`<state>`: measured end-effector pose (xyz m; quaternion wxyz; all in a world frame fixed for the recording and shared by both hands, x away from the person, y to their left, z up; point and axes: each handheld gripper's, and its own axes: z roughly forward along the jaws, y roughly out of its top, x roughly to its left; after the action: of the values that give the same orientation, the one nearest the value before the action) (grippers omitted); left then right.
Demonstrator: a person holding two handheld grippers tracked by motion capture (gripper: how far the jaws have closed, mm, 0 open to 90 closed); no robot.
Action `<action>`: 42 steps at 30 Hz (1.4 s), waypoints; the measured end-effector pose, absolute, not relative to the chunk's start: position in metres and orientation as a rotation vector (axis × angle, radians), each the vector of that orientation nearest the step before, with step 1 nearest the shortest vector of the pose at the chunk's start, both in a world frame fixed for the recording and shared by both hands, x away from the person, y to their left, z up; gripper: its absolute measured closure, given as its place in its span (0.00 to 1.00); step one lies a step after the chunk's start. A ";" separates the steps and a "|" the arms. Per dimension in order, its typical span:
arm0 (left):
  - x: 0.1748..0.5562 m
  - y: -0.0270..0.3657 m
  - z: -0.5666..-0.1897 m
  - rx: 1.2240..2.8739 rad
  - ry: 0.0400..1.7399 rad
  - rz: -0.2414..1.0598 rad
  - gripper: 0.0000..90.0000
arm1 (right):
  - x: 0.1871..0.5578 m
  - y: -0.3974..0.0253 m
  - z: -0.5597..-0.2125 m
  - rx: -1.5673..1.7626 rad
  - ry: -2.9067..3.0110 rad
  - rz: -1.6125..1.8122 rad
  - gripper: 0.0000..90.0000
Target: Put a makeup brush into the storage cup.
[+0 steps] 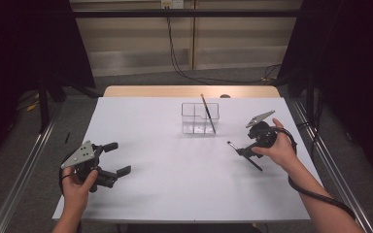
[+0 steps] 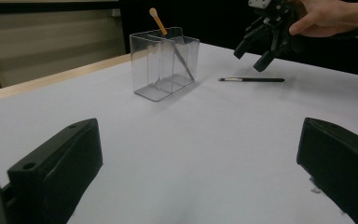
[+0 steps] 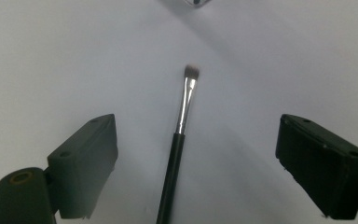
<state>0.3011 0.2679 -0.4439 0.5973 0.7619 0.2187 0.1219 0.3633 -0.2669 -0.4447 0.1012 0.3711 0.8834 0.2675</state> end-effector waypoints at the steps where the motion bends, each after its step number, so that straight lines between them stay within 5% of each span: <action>1: 0.301 0.268 -0.444 1.769 0.507 0.284 0.00 | 0.364 -0.266 -0.445 1.114 2.623 0.768 0.15; 16: 0.302 0.267 -0.445 1.770 0.509 0.279 0.00 | 0.370 -0.267 -0.443 1.189 2.682 0.711 0.49; 42: 0.302 0.269 -0.446 1.779 0.509 0.286 0.00 | 0.373 -0.249 -0.453 1.202 2.776 0.526 0.81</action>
<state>0.3021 0.2689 -0.4457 0.5928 0.7652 0.2190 0.1231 0.3735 -0.2493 -0.4530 0.0353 0.3913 0.9035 0.1713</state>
